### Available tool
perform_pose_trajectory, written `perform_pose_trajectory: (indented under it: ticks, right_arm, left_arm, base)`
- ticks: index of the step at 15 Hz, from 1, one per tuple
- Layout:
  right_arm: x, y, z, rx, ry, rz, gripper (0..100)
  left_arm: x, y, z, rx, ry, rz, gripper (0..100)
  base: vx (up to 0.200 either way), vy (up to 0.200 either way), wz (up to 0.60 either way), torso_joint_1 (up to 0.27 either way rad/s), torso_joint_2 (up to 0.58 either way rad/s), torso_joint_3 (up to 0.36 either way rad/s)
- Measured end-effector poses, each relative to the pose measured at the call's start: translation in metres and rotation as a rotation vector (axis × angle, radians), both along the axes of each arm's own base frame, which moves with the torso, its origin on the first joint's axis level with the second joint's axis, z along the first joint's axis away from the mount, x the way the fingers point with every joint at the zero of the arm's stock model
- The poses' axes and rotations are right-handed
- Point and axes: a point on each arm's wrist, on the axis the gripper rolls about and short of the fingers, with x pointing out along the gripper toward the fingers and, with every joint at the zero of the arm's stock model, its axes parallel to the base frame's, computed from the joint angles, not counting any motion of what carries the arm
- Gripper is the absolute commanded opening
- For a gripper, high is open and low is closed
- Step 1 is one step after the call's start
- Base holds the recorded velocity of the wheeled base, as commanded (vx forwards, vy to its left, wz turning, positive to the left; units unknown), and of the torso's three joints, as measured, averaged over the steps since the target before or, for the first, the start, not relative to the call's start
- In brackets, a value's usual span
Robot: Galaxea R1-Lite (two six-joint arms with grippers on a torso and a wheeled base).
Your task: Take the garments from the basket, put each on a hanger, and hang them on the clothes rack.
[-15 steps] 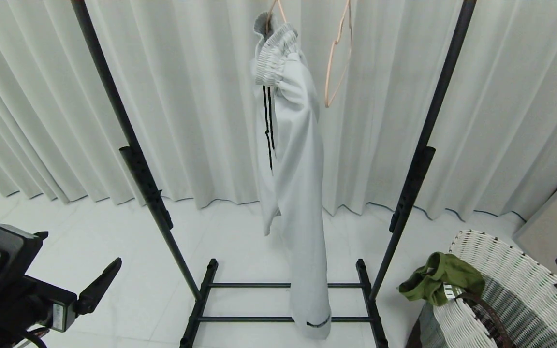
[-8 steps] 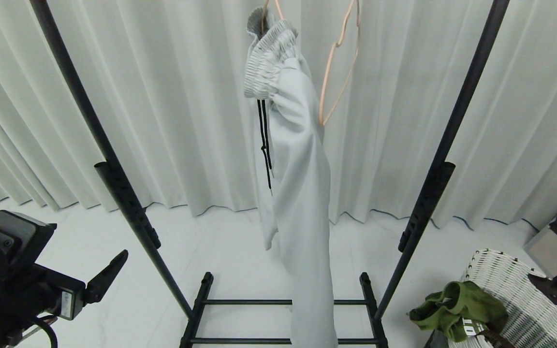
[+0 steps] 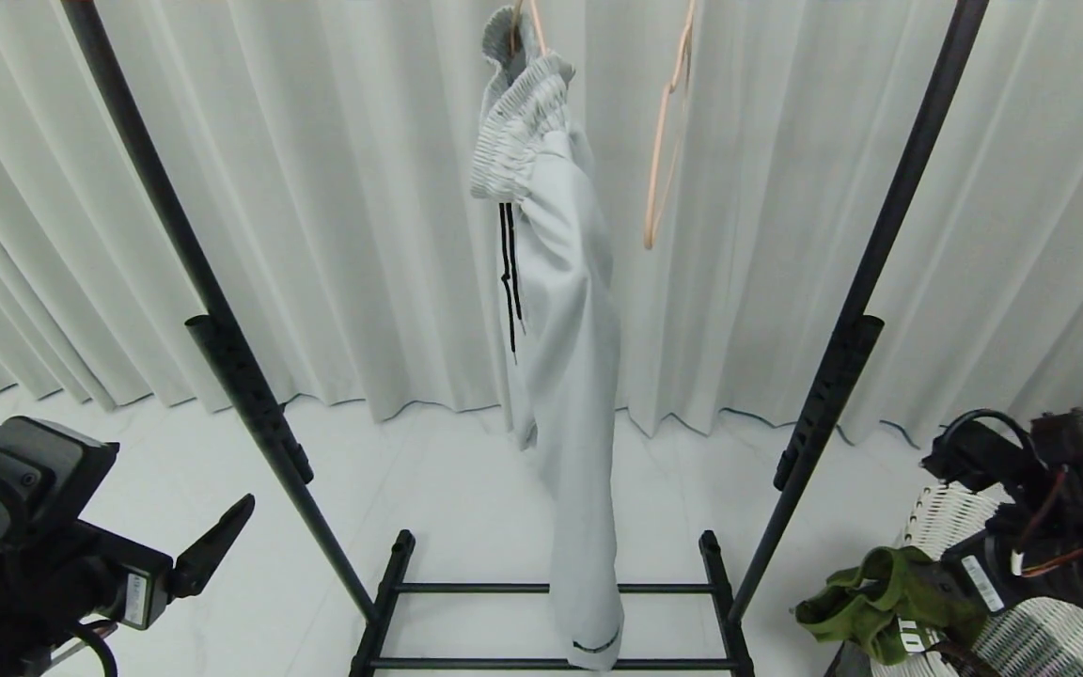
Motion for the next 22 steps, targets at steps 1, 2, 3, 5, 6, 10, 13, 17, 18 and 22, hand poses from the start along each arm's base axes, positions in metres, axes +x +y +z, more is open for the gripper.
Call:
perform_pose_trajectory:
  ticks: [1, 2, 3, 5, 6, 10, 13, 17, 18, 22]
  right_arm:
    - [0.009, 0.006, -0.01, -0.001, 0.026, -0.002, 100]
    - [0.018, 0.011, -0.019, -0.005, 0.055, -0.008, 100]
    - [0.027, 0.014, -0.025, -0.007, 0.069, -0.023, 100]
    - [0.046, 0.019, -0.037, -0.036, 0.085, -0.082, 100]
    - [0.053, 0.02, -0.041, -0.056, 0.09, -0.105, 100]
    - [0.07, 0.022, -0.053, -0.11, 0.101, -0.155, 100]
    - [0.072, 0.02, -0.059, -0.136, 0.115, -0.178, 100]
    - [0.073, 0.019, -0.061, -0.151, 0.117, -0.191, 0]
    - [0.073, 0.019, -0.061, -0.154, 0.117, -0.193, 0]
    - [0.072, 0.023, -0.05, -0.14, 0.08, -0.18, 0]
  left_arm:
    - [0.0, -0.001, -0.001, -0.001, 0.004, -0.005, 100]
    - [0.0, -0.002, -0.002, -0.002, 0.01, -0.013, 100]
    - [0.0, -0.002, -0.003, 0.0, 0.016, -0.016, 100]
    - [-0.002, -0.004, -0.007, 0.001, 0.033, -0.027, 100]
    - [-0.002, -0.004, -0.009, 0.001, 0.038, -0.033, 100]
    - [-0.004, -0.006, -0.012, 0.004, 0.052, -0.046, 100]
    - [-0.004, -0.007, -0.012, 0.006, 0.053, -0.055, 100]
    - [-0.004, -0.007, -0.012, 0.004, 0.054, -0.057, 100]
    - [-0.004, -0.007, -0.013, 0.003, 0.055, -0.057, 100]
    - [-0.005, -0.007, -0.014, 0.003, 0.06, -0.057, 100]
  base:
    - [0.0, 0.0, 0.0, 0.0, 0.0, 0.0]
    - [0.0, 0.0, 0.0, 0.0, 0.0, 0.0]
    - [0.0, 0.0, 0.0, 0.0, 0.0, 0.0]
    - [0.0, 0.0, 0.0, 0.0, 0.0, 0.0]
    - [0.0, 0.0, 0.0, 0.0, 0.0, 0.0]
    - [0.0, 0.0, 0.0, 0.0, 0.0, 0.0]
    - [0.0, 0.0, 0.0, 0.0, 0.0, 0.0]
    - [0.0, 0.0, 0.0, 0.0, 0.0, 0.0]
    - [0.0, 0.0, 0.0, 0.0, 0.0, 0.0]
    - [0.0, 0.0, 0.0, 0.0, 0.0, 0.0]
